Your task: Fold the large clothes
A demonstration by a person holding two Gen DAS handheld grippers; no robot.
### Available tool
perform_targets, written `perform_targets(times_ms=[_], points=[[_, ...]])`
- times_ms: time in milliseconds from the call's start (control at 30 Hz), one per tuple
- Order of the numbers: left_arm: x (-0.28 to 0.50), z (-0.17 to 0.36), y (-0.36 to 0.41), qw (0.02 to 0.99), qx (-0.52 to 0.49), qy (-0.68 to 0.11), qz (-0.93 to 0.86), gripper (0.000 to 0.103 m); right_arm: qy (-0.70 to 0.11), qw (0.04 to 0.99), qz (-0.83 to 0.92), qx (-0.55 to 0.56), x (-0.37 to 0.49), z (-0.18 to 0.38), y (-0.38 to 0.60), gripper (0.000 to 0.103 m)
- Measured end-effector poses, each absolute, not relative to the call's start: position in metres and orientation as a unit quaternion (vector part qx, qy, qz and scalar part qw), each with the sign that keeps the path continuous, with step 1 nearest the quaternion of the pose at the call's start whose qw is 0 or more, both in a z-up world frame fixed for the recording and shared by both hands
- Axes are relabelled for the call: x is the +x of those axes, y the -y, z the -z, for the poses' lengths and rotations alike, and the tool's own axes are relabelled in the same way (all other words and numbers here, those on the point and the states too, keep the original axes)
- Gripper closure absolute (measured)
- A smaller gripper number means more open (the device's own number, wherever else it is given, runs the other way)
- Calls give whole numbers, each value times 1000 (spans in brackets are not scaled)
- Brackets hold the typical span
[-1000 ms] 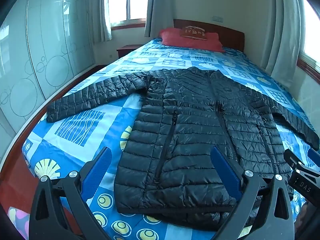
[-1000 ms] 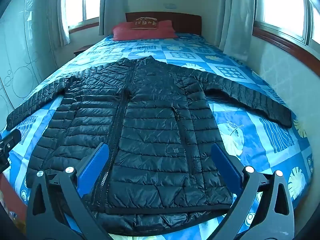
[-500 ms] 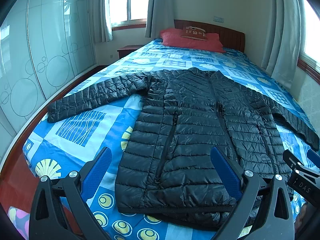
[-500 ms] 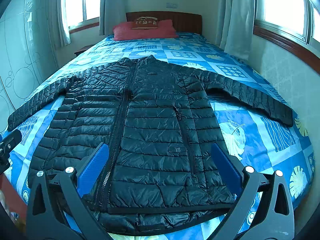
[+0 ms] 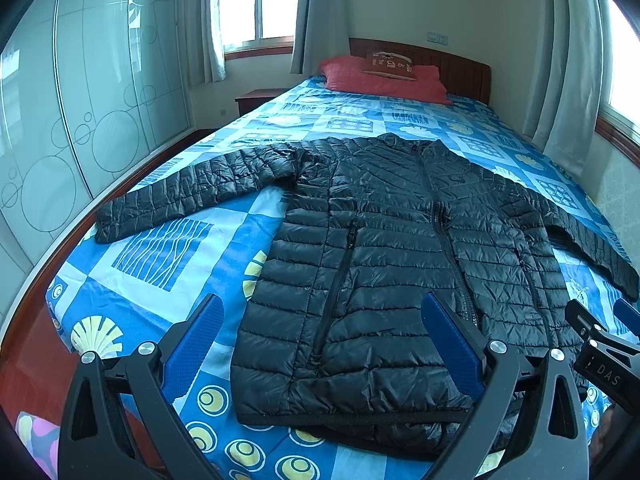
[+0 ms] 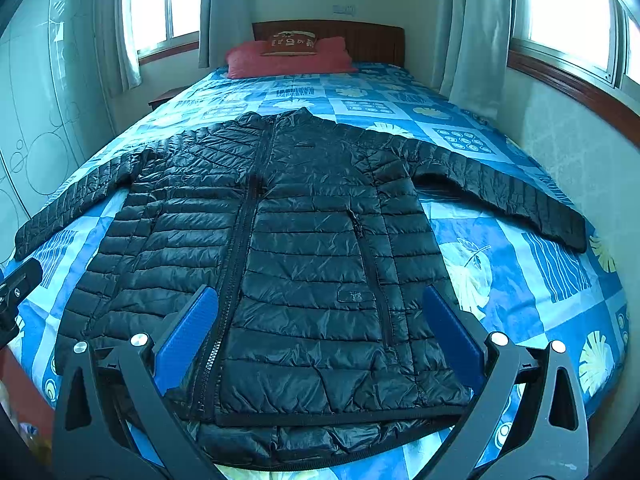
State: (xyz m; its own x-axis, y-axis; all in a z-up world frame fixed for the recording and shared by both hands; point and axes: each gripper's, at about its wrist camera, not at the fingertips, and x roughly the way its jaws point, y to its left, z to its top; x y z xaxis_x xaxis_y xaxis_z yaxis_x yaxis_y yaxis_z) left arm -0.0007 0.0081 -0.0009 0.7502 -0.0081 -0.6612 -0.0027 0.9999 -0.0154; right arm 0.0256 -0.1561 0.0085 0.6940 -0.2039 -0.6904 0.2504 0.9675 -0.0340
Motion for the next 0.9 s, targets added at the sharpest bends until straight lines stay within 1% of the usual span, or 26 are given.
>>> perform_targets(times_ms=[900], points=[[-4, 4, -8, 935, -6, -355, 2, 5, -374, 919, 124, 31, 24, -6, 155, 2]])
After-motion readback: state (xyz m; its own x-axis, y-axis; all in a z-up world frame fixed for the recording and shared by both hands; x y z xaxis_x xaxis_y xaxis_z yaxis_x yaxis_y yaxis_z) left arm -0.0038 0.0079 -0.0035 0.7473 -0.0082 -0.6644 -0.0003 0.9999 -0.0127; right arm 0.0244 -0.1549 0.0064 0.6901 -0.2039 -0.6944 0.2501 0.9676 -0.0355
